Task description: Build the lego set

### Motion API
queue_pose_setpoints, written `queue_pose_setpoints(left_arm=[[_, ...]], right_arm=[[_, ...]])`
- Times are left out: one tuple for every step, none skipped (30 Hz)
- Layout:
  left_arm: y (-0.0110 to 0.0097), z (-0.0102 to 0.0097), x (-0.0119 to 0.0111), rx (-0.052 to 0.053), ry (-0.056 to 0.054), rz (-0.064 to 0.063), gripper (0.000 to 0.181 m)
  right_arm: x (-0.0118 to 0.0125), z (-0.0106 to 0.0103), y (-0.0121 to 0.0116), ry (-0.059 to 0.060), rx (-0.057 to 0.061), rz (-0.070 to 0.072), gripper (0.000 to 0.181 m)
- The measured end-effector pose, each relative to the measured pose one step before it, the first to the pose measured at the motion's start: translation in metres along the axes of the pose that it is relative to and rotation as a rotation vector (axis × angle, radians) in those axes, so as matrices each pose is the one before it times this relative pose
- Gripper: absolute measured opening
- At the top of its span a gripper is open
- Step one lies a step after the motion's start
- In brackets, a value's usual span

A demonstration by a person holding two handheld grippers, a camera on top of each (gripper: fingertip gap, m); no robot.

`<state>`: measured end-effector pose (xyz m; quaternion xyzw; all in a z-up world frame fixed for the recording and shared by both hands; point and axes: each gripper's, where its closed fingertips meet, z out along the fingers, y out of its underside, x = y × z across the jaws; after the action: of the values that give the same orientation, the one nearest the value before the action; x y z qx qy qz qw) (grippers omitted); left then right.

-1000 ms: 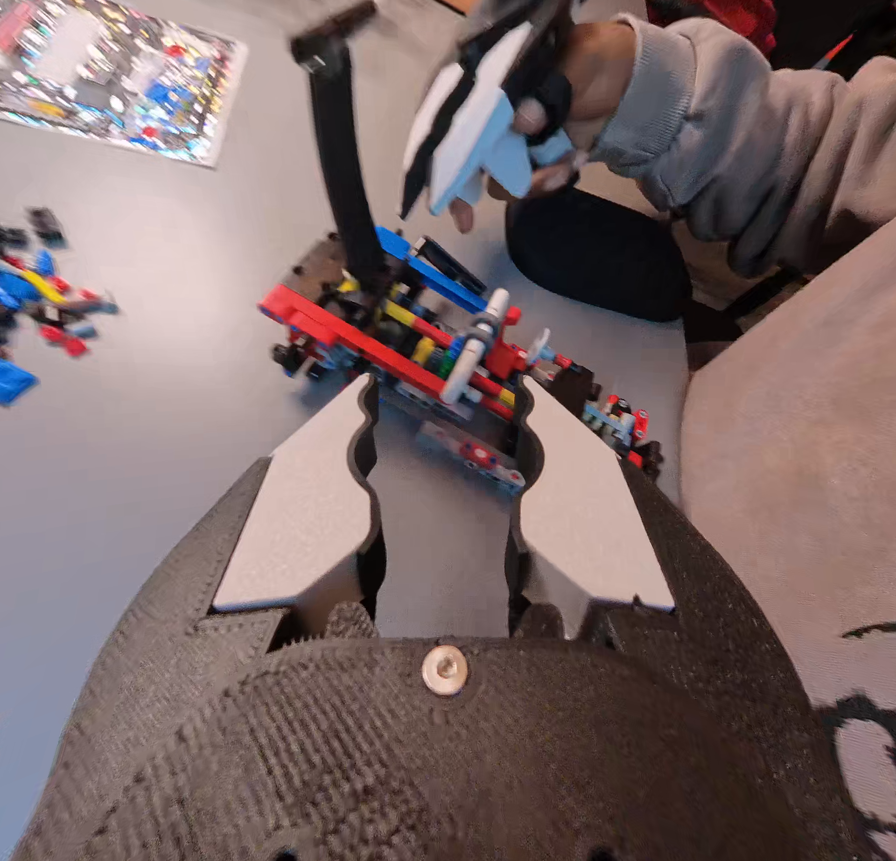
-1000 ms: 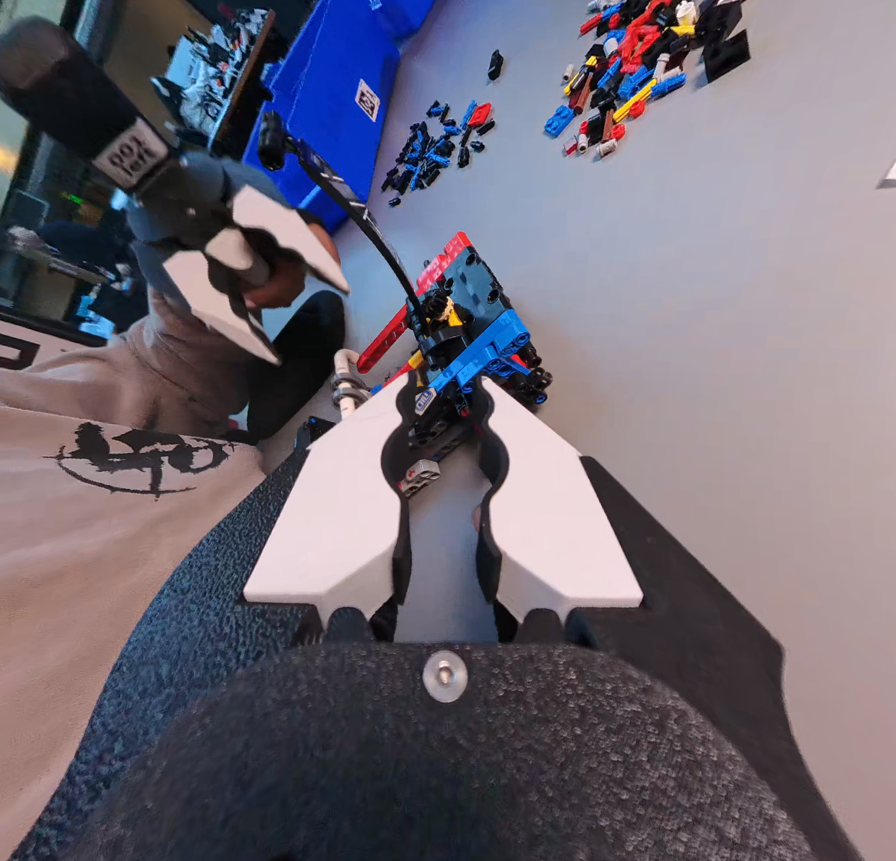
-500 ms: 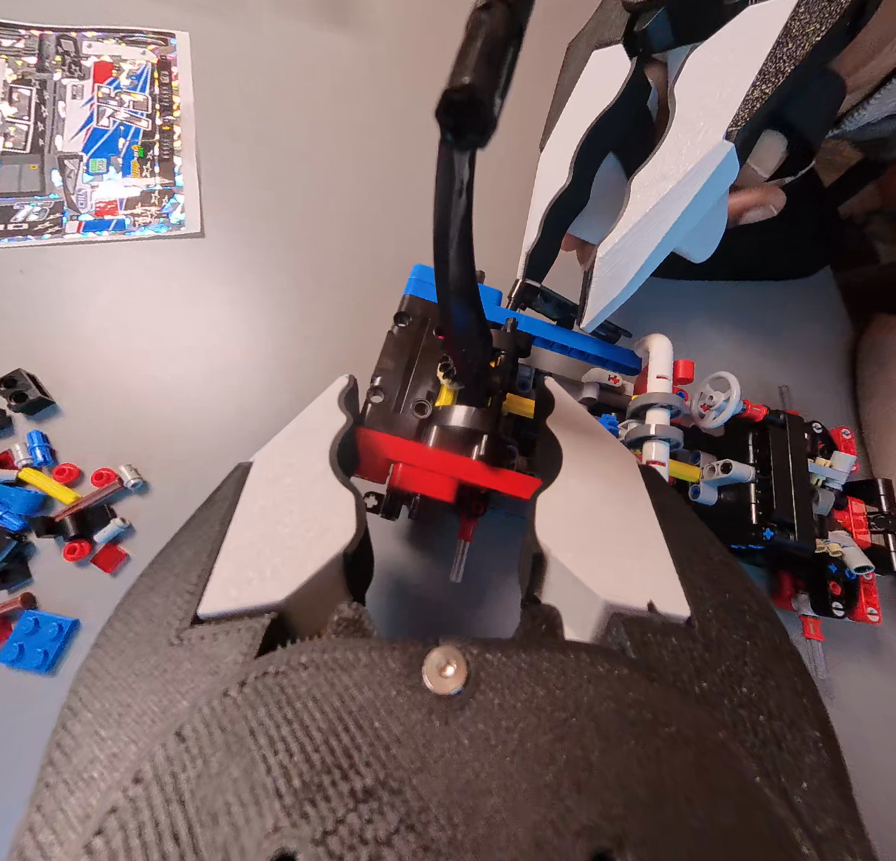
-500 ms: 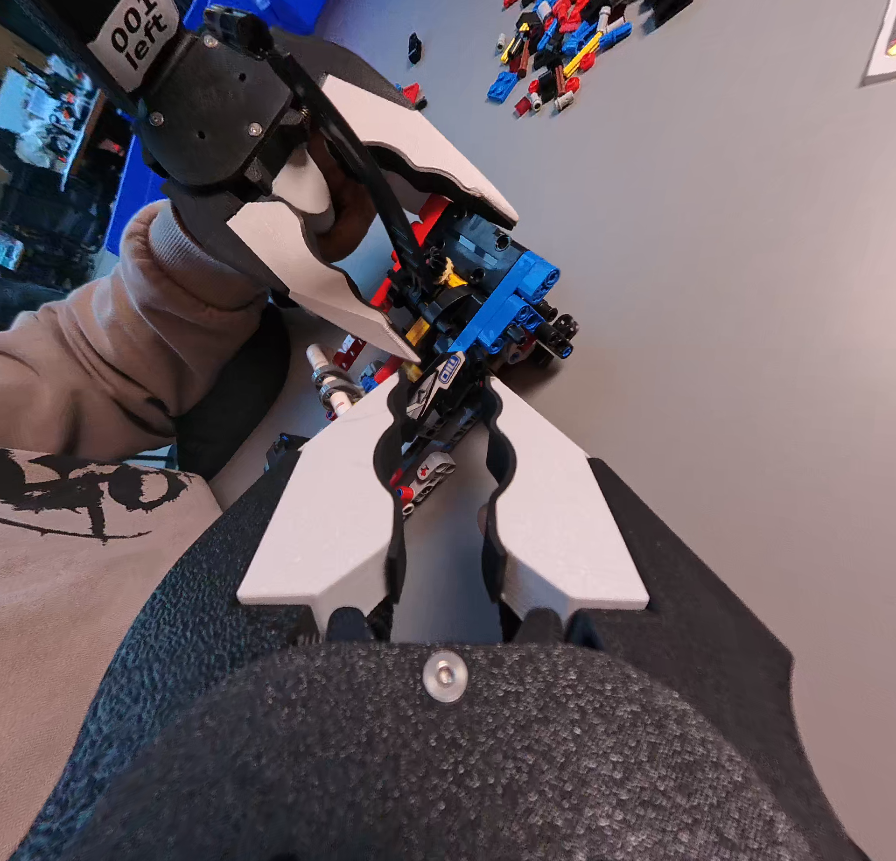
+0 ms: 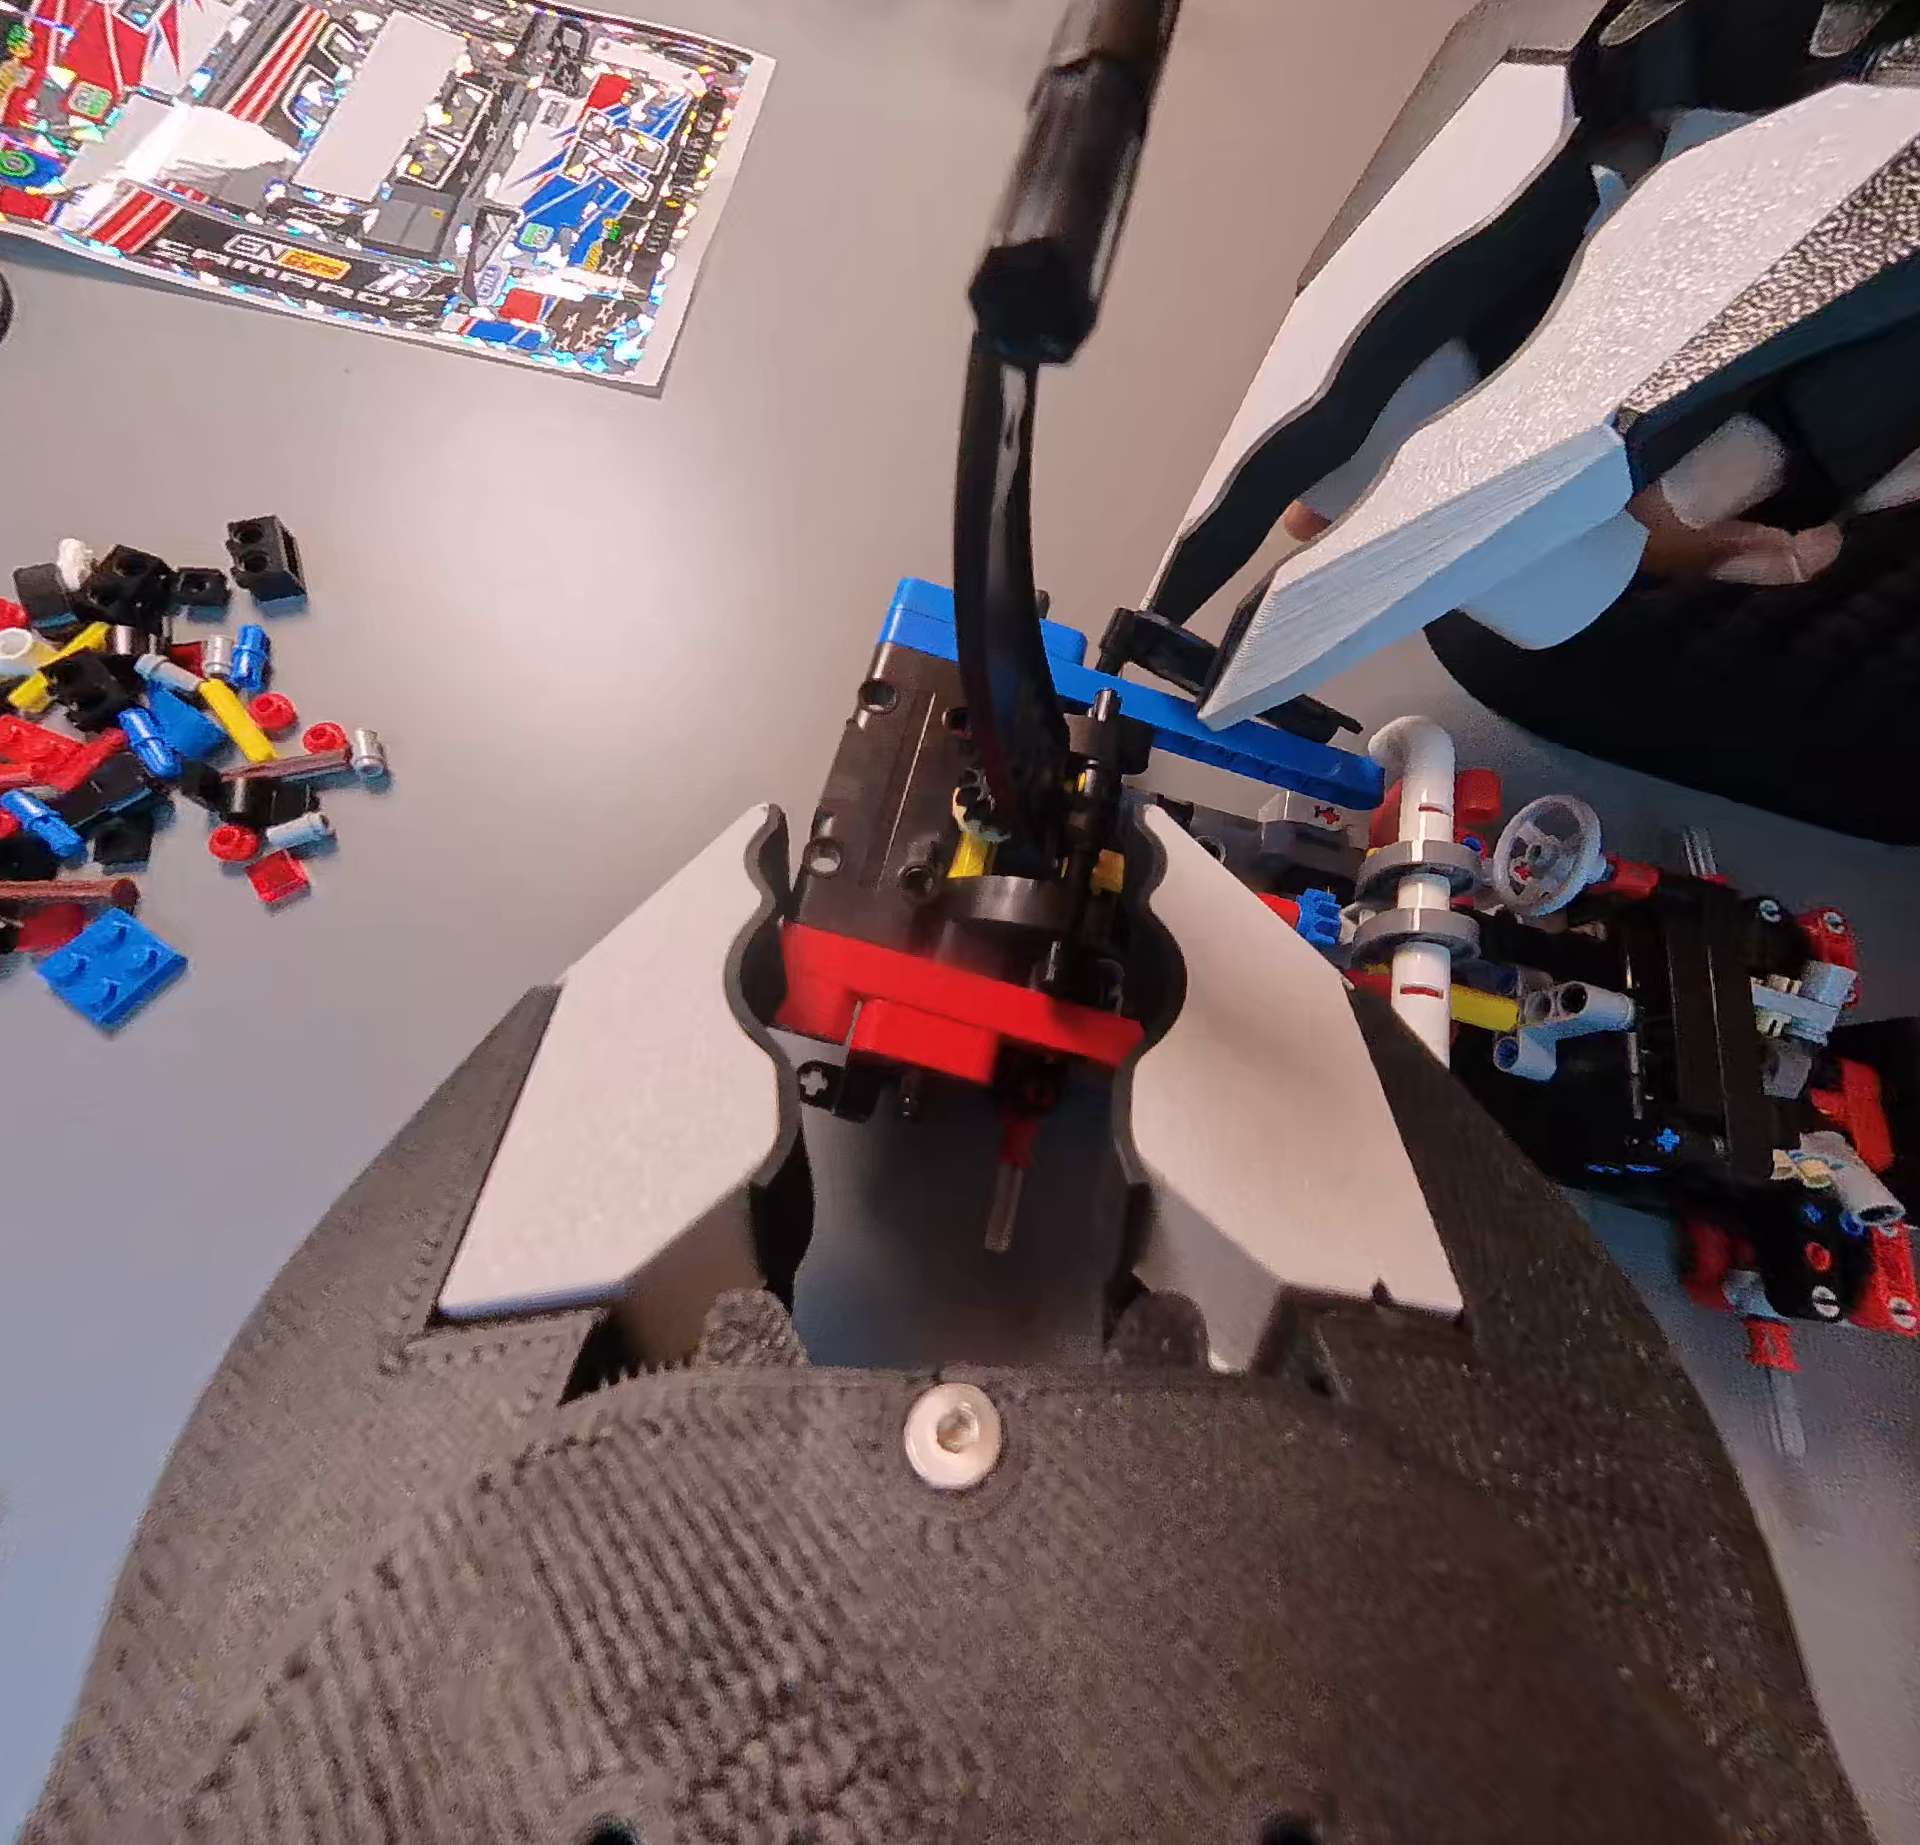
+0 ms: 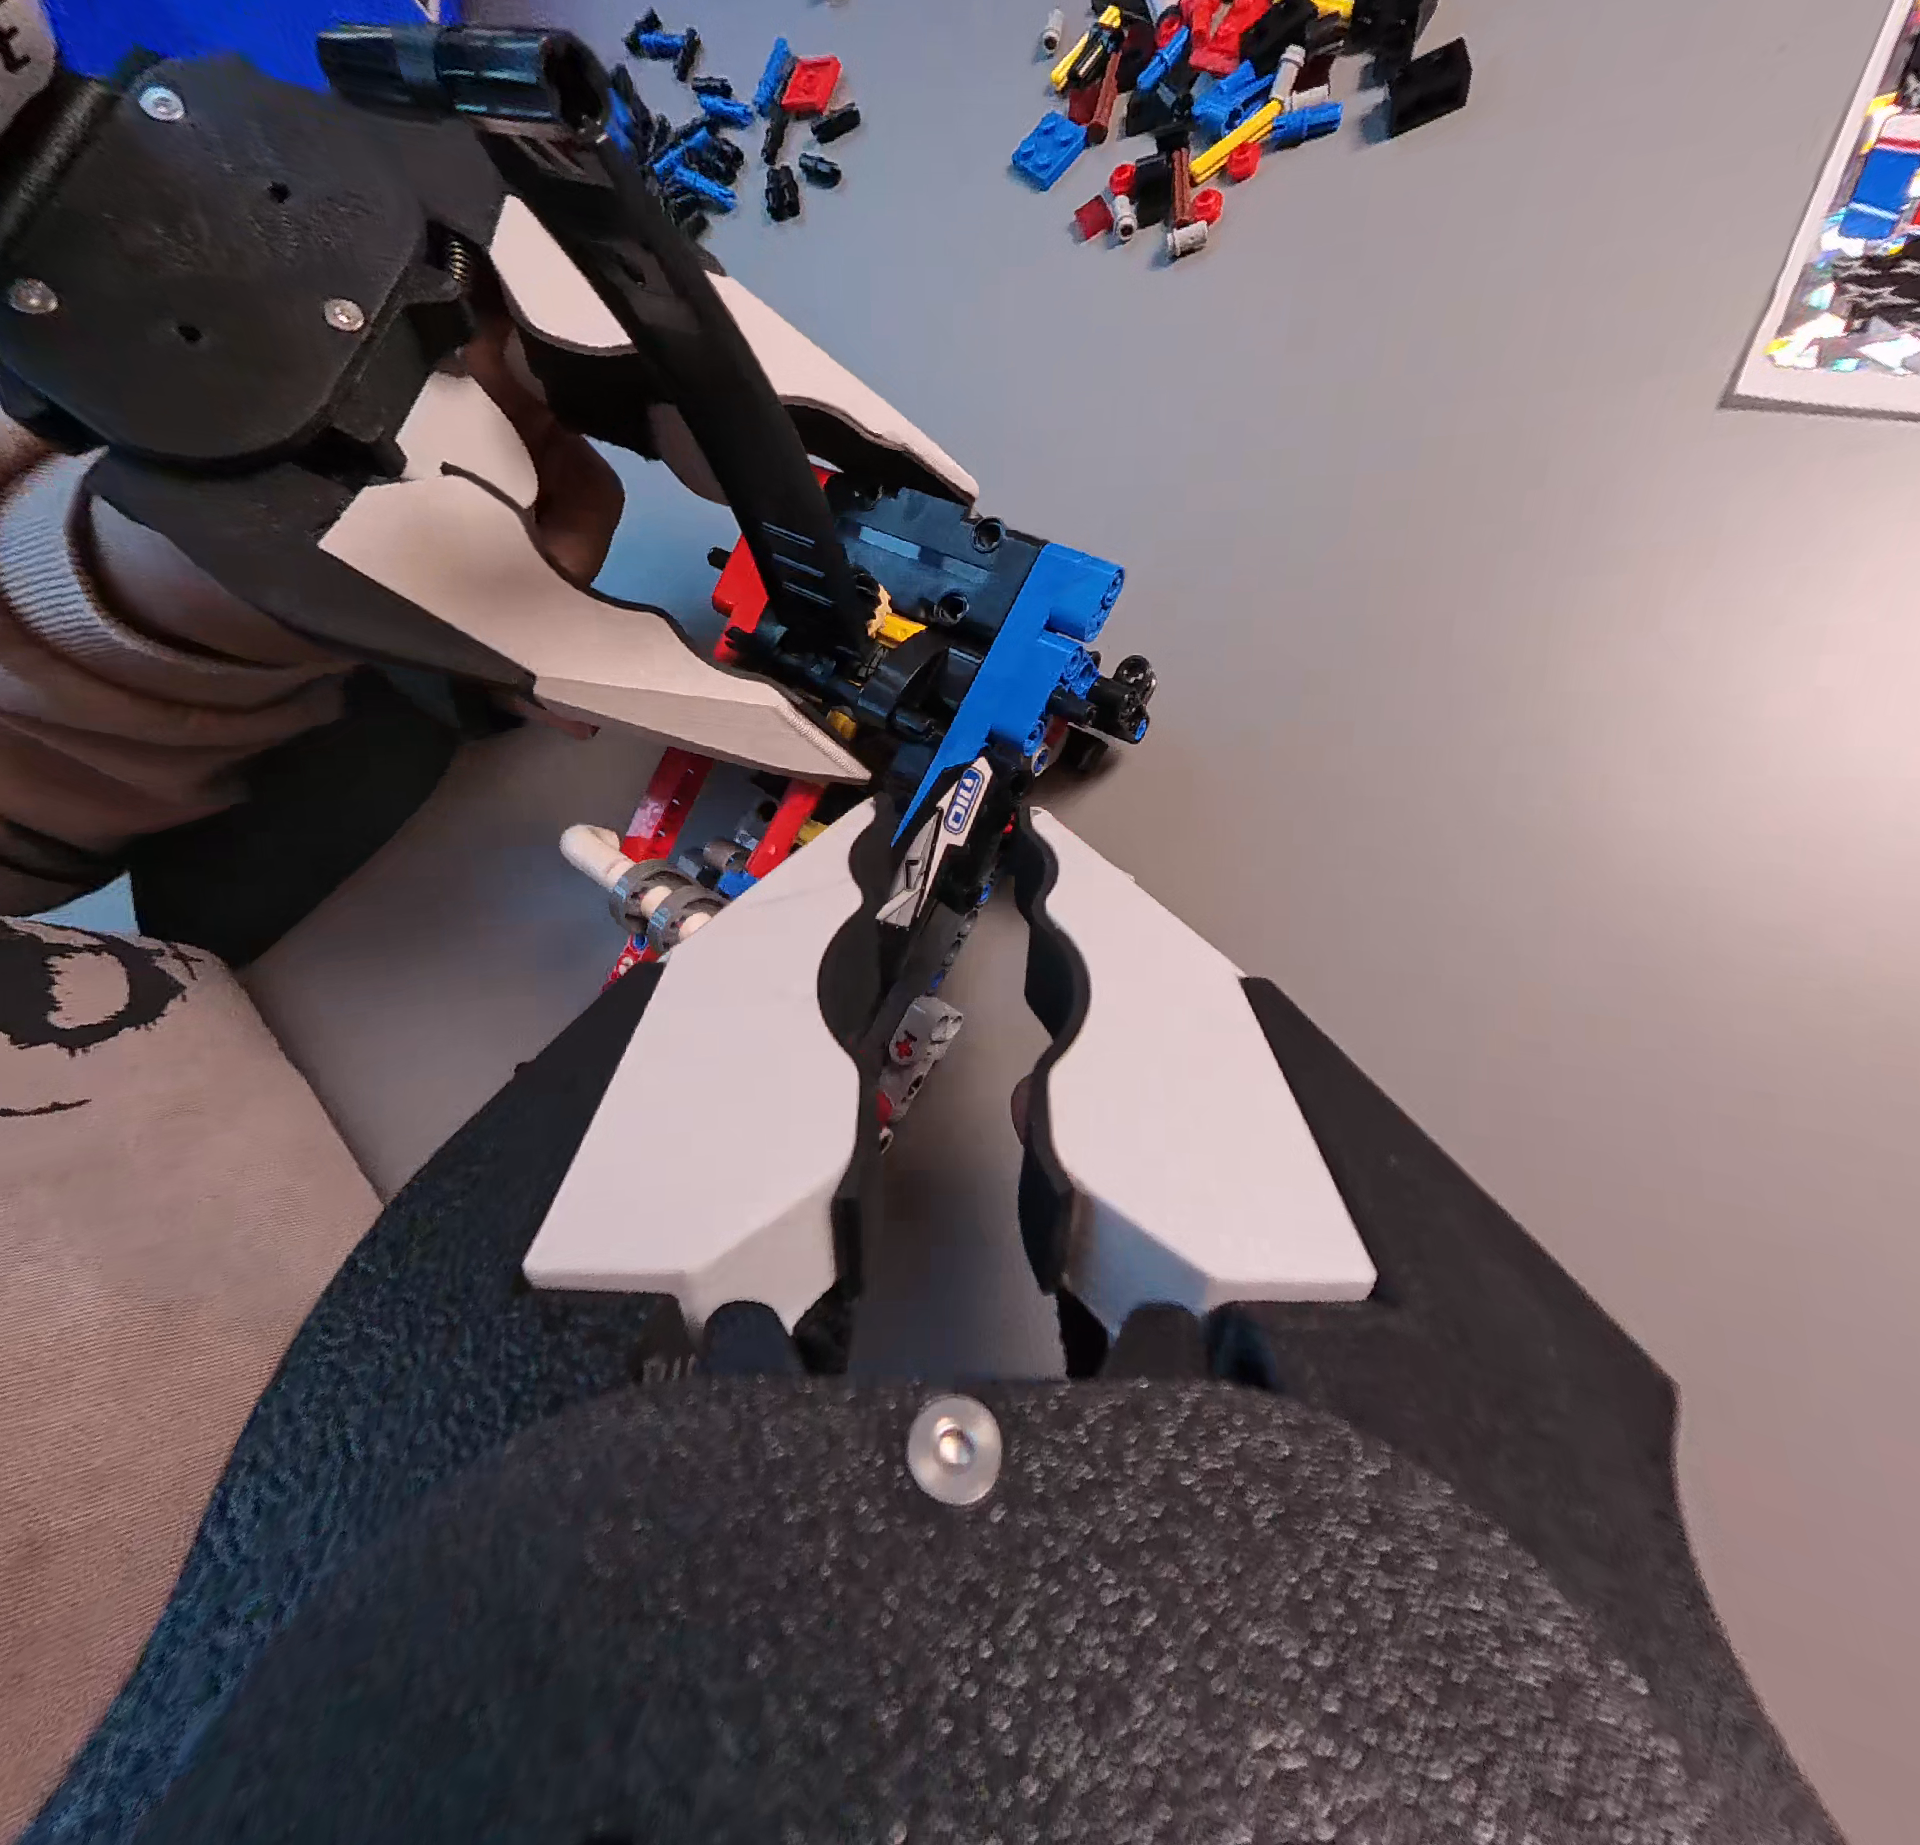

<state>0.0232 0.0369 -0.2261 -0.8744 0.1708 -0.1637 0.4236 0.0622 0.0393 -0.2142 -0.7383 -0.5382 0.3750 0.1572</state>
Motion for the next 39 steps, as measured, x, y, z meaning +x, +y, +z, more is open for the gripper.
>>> queue_pose_setpoints(left_arm=[[0.00045, -0.00131, 0.00026, 0.0089, -0.0081, 0.0028, 0.062], [0.00061, -0.00093, 0.00026, 0.0079, -0.0035, 0.0021, 0.062], [0.00036, -0.00067, 0.00008, 0.0075, -0.0011, 0.0020, 0.062], [0.00004, -0.00030, 0.00001, 0.0062, -0.0007, 0.0009, 0.062], [0.00017, -0.00019, -0.00005, 0.0027, -0.0016, 0.0014, 0.062], [0.00011, -0.00011, 0.00016, -0.0008, -0.0023, 0.0015, 0.062], [0.00009, -0.00005, 0.00029, -0.0002, -0.0031, 0.0044, 0.062], [0.00006, -0.00025, -0.00002, 0.0006, -0.0023, 0.0027, 0.062], [0.00013, -0.00006, 0.00008, 0.0013, 0.0011, -0.0019, 0.062], [0.00011, -0.00004, 0.00007, 0.0012, 0.0015, -0.0029, 0.062], [0.00007, -0.00013, 0.00052, -0.0003, 0.0016, 0.0029, 0.062], [0.00015, -0.00041, -0.00001, -0.0008, -0.0001, 0.0040, 0.061], [-0.00002, -0.00018, -0.00008, 0.0022, 0.0025, -0.0004, 0.061], [-0.00019, 0.00025, 0.00014, 0.0042, 0.0040, -0.0055, 0.061], [-0.00003, 0.00005, 0.00004, 0.0008, 0.0009, -0.0034, 0.061], [-0.00005, -0.00008, -0.00002, -0.0006, -0.0042, -0.0002, 0.061], [-0.00001, -0.00020, 0.00016, 0.0018, -0.0058, 0.0002, 0.061], [-0.00004, -0.00018, 0.00020, 0.0041, -0.0045, -0.0027, 0.061], [0.00006, -0.00023, 0.00008, 0.0040, -0.0037, -0.0052, 0.061], [0.00017, -0.00052, 0.00012, 0.0029, -0.0045, -0.0016, 0.061], [0.00013, -0.00041, 0.00022, 0.0031, -0.0050, 0.0016, 0.061], [0.00004, -0.00034, 0.00032, 0.0037, -0.0047, 0.0021, 0.061], [0.00000, -0.00046, 0.00037, 0.0025, -0.0039, 0.0060, 0.061], [-0.00019, -0.00068, 0.00043, 0.0036, -0.0033, 0.0096, 0.060], [-0.00032, -0.00045, 0.00063, 0.0036, -0.0044, 0.0091, 0.060], [-0.00017, -0.00054, 0.00069, 0.0039, -0.0052, 0.0109, 0.059], [-0.00011, -0.00030, 0.00043, 0.0033, -0.0057, 0.0071, 0.059], [0.00006, -0.00033, 0.00027, 0.0032, -0.0026, -0.0012, 0.059], [0.00007, -0.00020, 0.00019, 0.0040, 0.0004, -0.0052, 0.059], [-0.00003, -0.00022, 0.00033, 0.0055, 0.0008, -0.0008, 0.059], [-0.00008, -0.00024, 0.00007, 0.0049, 0.0000, 0.0008, 0.059], [-0.00005, -0.00001, 0.00002, 0.0018, 0.0001, -0.0004, 0.059], [-0.00001, 0.00001, 0.00004, 0.0001, 0.0010, 0.0015, 0.059], [-0.00026, -0.00004, 0.00015, 0.0017, 0.0018, 0.0009, 0.059], [-0.00037, 0.00003, 0.00025, 0.0037, 0.0023, 0.0028, 0.059], [-0.00045, 0.00008, 0.00020, 0.0044, 0.0017, 0.0055, 0.060], [-0.00045, 0.00009, -0.00044, 0.0031, -0.0018, 0.0066, 0.063], [-0.00013, 0.00039, 0.00012, 0.0003, 0.0020, 0.0063, 0.064], [-0.00028, 0.00048, 0.00085, 0.0012, 0.0066, -0.0002, 0.064]], right_arm=[[-0.00062, 0.00094, -0.00032, -0.0204, -0.0049, 0.0208, 0.020], [-0.00069, 0.00044, -0.00010, -0.0250, -0.0079, 0.0257, 0.020], [-0.00033, 0.00007, 0.00028, -0.0232, -0.0070, 0.0191, 0.020], [0.00002, -0.00005, 0.00006, -0.0244, -0.0036, 0.0197, 0.019], [-0.00008, -0.00032, 0.00000, -0.0295, -0.0006, 0.0263, 0.018], [0.00003, -0.00071, 0.00032, -0.0352, 0.0003, 0.0341, 0.017], [0.00060, -0.00150, 0.00027, -0.0342, 0.0047, 0.0413, 0.016], [0.00098, -0.00251, -0.00026, -0.0263, 0.0114, 0.0320, 0.012], [0.00198, -0.00293, -0.00047, -0.0123, 0.0145, 0.0174, 0.006], [0.00028, -0.00163, 0.00065, -0.0172, 0.0056, 0.0123, 0.005], [-0.00038, 0.00035, 0.00052, -0.0111, 0.0041, 0.0024, 0.005], [-0.00042, 0.00092, -0.00023, -0.0019, 0.0011, -0.0103, 0.006], [-0.00037, 0.00003, -0.00051, -0.0019, -0.0077, -0.0064, 0.005], [0.00022, -0.00025, -0.00024, -0.0010, -0.0093, -0.0056, 0.005], [0.00024, 0.00028, 0.00034, -0.0001, -0.0097, -0.0056, 0.006], [0.00035, 0.00077, 0.00042, 0.0041, -0.0107, -0.0045, 0.008], [0.00021, 0.00080, -0.00013, 0.0076, -0.0101, -0.0099, 0.009], [-0.00057, 0.00131, 0.00066, 0.0116, -0.0161, -0.0177, 0.008], [0.00000, 0.00165, 0.00126, 0.0211, -0.0201, -0.0224, 0.008], [0.00016, 0.00117, 0.00085, 0.0212, -0.0167, -0.0216, 0.008], [-0.00020, 0.00007, -0.00026, 0.0115, -0.0108, -0.0153, 0.008], [-0.00005, 0.00010, 0.00012, 0.0040, -0.0129, -0.0050, 0.007], [0.00008, 0.00050, 0.00015, 0.0023, -0.0122, -0.0033, 0.007], [-0.00011, 0.00060, 0.00017, 0.0032, -0.0156, -0.0064, 0.007], [-0.00037, 0.00031, 0.00018, 0.0070, -0.0222, -0.0103, 0.007], [-0.00013, -0.00007, 0.00015, 0.0134, -0.0294, -0.0209, 0.006], [0.00005, 0.00001, 0.00029, 0.0183, -0.0353, -0.0269, 0.007], [-0.00021, 0.00019, 0.00052, 0.0168, -0.0378, -0.0270, 0.007], [-0.00010, -0.00018, 0.00034, 0.0103, -0.0357, -0.0181, 0.007], [0.00011, 0.00010, 0.00061, 0.0032, -0.0329, -0.0083, 0.007], [0.00029, 0.00001, 0.00055, -0.0011, -0.0274, -0.0024, 0.007], [0.00005, 0.00003, 0.00015, -0.0036, -0.0227, 0.0070, 0.007], [-0.00004, 0.00004, 0.00036, 0.0007, -0.0205, 0.0006, 0.006], [-0.00005, -0.00003, 0.00033, 0.0051, -0.0184, -0.0051, 0.007], [0.00019, -0.00003, 0.00062, 0.0079, -0.0194, -0.0108, 0.007], [0.00006, -0.00014, 0.00065, 0.0072, -0.0219, -0.0136, 0.007], [0.00011, -0.00033, 0.00018, 0.0053, -0.0223, -0.0102, 0.007], [0.00020, -0.00028, -0.00016, 0.0072, -0.0214, -0.0106, 0.007], [0.00061, 0.00026, 0.00033, 0.0128, -0.0221, -0.0154, 0.007]])
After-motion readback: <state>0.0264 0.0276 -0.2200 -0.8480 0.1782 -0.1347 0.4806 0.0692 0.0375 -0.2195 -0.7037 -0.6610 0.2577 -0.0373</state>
